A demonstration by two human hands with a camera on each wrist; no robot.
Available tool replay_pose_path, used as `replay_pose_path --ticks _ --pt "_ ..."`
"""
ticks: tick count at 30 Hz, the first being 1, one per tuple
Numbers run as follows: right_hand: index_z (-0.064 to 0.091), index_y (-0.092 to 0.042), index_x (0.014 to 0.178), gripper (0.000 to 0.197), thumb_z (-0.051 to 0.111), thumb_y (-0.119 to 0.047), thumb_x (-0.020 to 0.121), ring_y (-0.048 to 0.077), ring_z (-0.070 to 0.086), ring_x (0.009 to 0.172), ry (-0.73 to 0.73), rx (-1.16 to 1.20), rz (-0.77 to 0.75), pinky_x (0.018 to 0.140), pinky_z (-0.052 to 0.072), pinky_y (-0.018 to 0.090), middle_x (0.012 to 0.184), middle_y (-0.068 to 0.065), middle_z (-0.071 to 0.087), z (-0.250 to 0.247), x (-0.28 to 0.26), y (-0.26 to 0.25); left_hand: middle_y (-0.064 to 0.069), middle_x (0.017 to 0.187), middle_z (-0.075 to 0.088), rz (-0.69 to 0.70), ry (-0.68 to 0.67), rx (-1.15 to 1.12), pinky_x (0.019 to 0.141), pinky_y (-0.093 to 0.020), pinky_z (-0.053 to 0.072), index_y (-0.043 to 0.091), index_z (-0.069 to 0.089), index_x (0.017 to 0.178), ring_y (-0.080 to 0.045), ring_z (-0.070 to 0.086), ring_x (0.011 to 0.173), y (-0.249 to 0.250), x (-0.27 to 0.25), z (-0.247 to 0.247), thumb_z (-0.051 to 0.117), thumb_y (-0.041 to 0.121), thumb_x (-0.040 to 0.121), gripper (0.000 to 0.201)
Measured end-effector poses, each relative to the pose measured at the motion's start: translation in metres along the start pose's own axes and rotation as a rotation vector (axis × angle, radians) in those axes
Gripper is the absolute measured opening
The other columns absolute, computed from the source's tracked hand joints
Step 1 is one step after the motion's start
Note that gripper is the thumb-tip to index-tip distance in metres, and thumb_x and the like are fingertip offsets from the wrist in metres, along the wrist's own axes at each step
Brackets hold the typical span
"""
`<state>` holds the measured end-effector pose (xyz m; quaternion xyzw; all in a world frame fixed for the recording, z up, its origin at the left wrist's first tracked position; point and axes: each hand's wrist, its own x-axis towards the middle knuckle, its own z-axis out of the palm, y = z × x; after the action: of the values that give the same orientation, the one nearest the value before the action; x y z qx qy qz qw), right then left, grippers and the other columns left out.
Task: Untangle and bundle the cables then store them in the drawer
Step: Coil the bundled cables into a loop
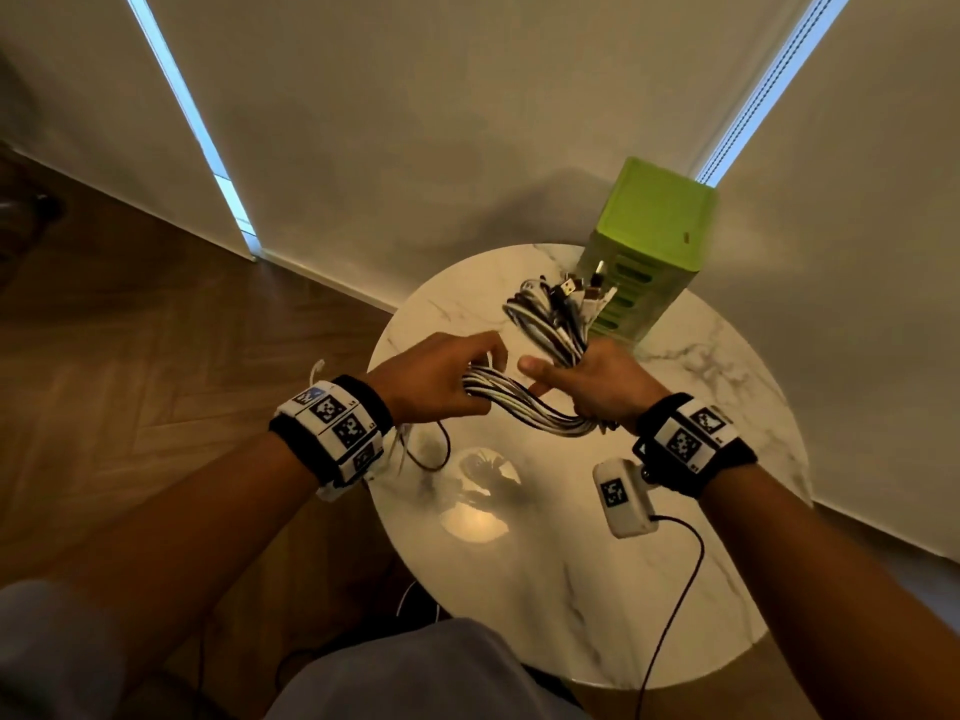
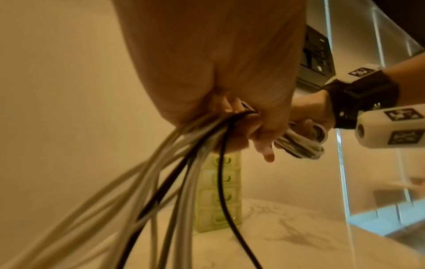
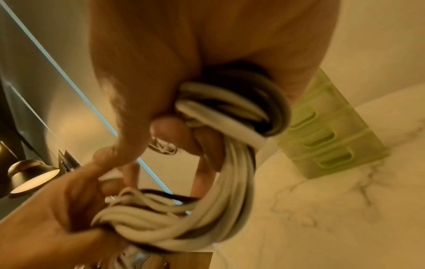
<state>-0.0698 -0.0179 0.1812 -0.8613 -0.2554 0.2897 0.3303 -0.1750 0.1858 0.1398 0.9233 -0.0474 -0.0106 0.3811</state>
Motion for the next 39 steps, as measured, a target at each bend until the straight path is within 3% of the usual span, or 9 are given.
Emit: replay_pose_path --ticks 3,8,12,16,20,23,26,33,39 --pt "0.065 -0.008 0.071 0.075 0.074 -0.081 0.056 0.015 0.05 0.047 -0.034 0.038 0.003 0.05 0.039 0.03 0.053 0.006 0.059 0.017 -0.001 0.008 0.01 0.097 0.058 0.024 0.142 -0.025 0.063 -0.021 0.044 0.033 0.034 0.114 -0.004 0.062 0.075 0.006 0.001 -0.001 0.083 0.02 0.074 0.065" --pt "0.072 -0.019 0.084 0.031 0.088 -0.042 0.069 0.008 0.063 0.058 -0.131 0.149 -0.042 0.054 0.046 0.024 0.071 0.0 0.073 0.043 -0.008 0.009 0.004 0.118 0.033 0.068 0.324 0.08 0.059 -0.012 0.034 0.026 0.028 0.12 0.018 0.047 0.089 0.01 0.006 0.002 0.087 0.031 0.068 0.079" --pt "0.071 0.002 0.082 0.015 0.071 -0.013 0.081 0.015 0.052 0.047 -0.096 0.336 0.041 0.047 0.039 0.024 0.071 0.013 0.073 0.05 -0.013 0.006 0.005 0.117 0.04 0.007 0.404 0.107 0.058 -0.034 0.053 0.032 0.029 0.129 -0.009 0.055 0.073 0.014 0.01 0.004 0.087 0.043 0.065 0.087" --pt "0.069 -0.003 0.074 0.011 0.063 -0.012 0.079 0.026 0.045 0.054 0.004 0.507 0.114 0.046 0.037 0.026 0.064 0.012 0.067 0.041 -0.013 0.01 0.003 0.112 0.052 -0.086 0.415 -0.208 0.07 -0.027 0.053 0.032 0.034 0.131 -0.011 0.062 0.077 0.009 0.008 0.008 0.078 0.028 0.082 0.065" --pt "0.067 -0.011 0.07 0.008 0.062 -0.014 0.074 0.031 0.05 0.064 0.042 0.581 0.071 0.064 0.047 0.043 0.064 0.014 0.064 0.03 -0.011 0.012 0.004 0.09 0.068 -0.183 0.274 -0.134 0.075 -0.041 0.053 0.021 0.057 0.108 -0.016 0.065 0.082 0.004 0.005 0.018 0.059 0.027 0.098 0.011" --pt "0.068 -0.015 0.066 0.018 0.058 -0.005 0.077 0.023 0.064 0.063 0.052 0.577 0.003 0.088 0.056 0.055 0.06 0.012 0.061 0.028 -0.009 0.013 0.003 0.083 0.073 -0.277 0.297 -0.346 0.08 -0.046 0.056 0.016 0.061 0.098 -0.02 0.068 0.08 0.016 0.008 0.019 0.051 0.025 0.1 0.014" --pt "0.067 -0.006 0.077 0.009 0.059 -0.008 0.08 0.028 0.068 0.062 0.046 0.488 -0.028 0.081 0.057 0.061 0.061 0.014 0.064 0.031 -0.009 0.011 -0.005 0.077 0.069 -0.311 0.386 -0.454 0.075 -0.045 0.051 0.012 0.063 0.095 -0.028 0.064 0.077 0.027 0.015 0.014 0.05 0.023 0.098 0.017" --pt "0.071 -0.021 0.1 0.024 0.08 -0.034 0.083 0.01 0.07 0.069 0.113 0.411 -0.112 0.065 0.055 0.023 0.074 -0.004 0.074 0.052 -0.012 0.007 0.001 0.092 0.057 -0.377 0.487 -0.906 0.064 -0.008 0.046 0.005 0.048 0.112 0.003 0.063 0.078 0.046 0.026 0.017 0.043 0.007 0.103 0.01" --pt "0.063 -0.027 0.126 0.071 0.091 -0.045 0.063 -0.001 0.064 0.11 0.145 0.344 -0.201 0.097 0.051 0.023 0.117 -0.012 0.071 0.062 -0.007 0.014 0.0 0.091 0.059 -0.428 0.539 -1.127 0.083 -0.025 0.046 0.012 0.053 0.1 -0.011 0.058 0.087 0.045 0.027 0.025 0.05 0.005 0.098 0.008"
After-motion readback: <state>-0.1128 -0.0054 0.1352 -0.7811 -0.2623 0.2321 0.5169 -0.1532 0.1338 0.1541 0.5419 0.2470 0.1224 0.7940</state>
